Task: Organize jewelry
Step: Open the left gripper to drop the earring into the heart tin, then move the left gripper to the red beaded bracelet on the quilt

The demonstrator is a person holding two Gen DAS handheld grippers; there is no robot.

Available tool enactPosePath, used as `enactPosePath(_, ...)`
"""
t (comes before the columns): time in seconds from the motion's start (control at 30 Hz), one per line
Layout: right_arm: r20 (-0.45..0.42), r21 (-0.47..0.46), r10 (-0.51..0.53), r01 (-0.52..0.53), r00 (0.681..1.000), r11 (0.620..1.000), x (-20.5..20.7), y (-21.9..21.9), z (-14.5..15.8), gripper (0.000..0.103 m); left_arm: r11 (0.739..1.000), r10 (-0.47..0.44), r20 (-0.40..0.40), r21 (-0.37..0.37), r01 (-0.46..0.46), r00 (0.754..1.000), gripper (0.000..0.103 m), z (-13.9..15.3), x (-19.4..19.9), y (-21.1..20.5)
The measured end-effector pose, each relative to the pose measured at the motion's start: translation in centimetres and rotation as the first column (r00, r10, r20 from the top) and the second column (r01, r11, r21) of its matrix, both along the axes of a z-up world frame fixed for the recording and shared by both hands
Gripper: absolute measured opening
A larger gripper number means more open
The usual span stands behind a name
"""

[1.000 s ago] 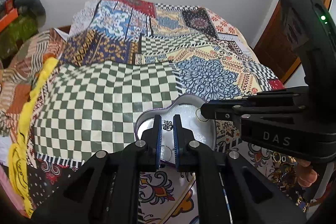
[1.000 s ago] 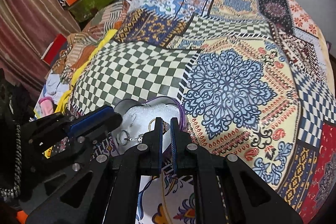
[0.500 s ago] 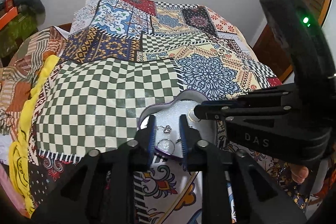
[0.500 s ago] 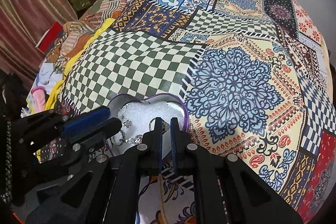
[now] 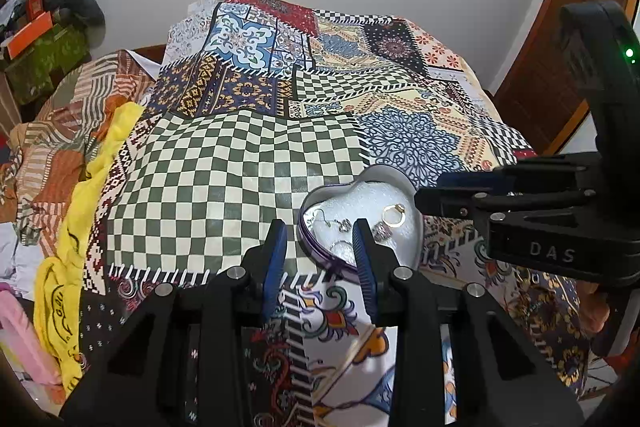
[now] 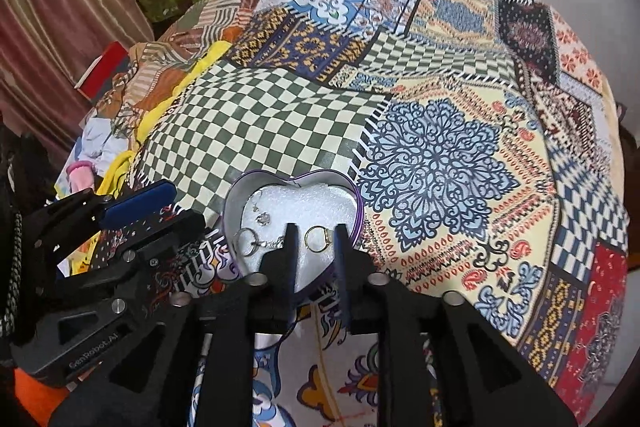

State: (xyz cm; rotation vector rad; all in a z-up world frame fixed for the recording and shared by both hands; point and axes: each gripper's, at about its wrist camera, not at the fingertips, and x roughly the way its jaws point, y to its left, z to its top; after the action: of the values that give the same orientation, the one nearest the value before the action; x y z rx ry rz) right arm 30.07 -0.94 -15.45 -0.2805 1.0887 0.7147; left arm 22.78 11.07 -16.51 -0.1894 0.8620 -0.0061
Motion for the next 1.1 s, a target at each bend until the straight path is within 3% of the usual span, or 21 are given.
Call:
enactPosePath(0.63, 0.188, 0.036, -0.022, 0.015, 0.982, 0.999, -7.0, -5.1, 4.0, 0.027, 0.999, -0.037, 0.054, 0.000, 0.037, 0.998, 0.035, 3.3, -6.4, -2.8)
enactPosePath(0.9, 0.243, 0.060, -0.072, 0.059, 0.967, 0.996, -9.1, -9.6, 5.1, 0.027, 0.994, -0.113, 0.068, 0.004, 0.113, 0.991, 0.037, 3.8, -8.1, -6.4)
enactPosePath(1.1, 0.279, 0.036, -0.124, 0.119, 0.952, 0.992, -9.6, -12.6, 4.7, 0.027, 0.982, -0.189, 0.038, 0.000, 0.189, 0.981, 0.038, 2.6, -8.0, -9.7)
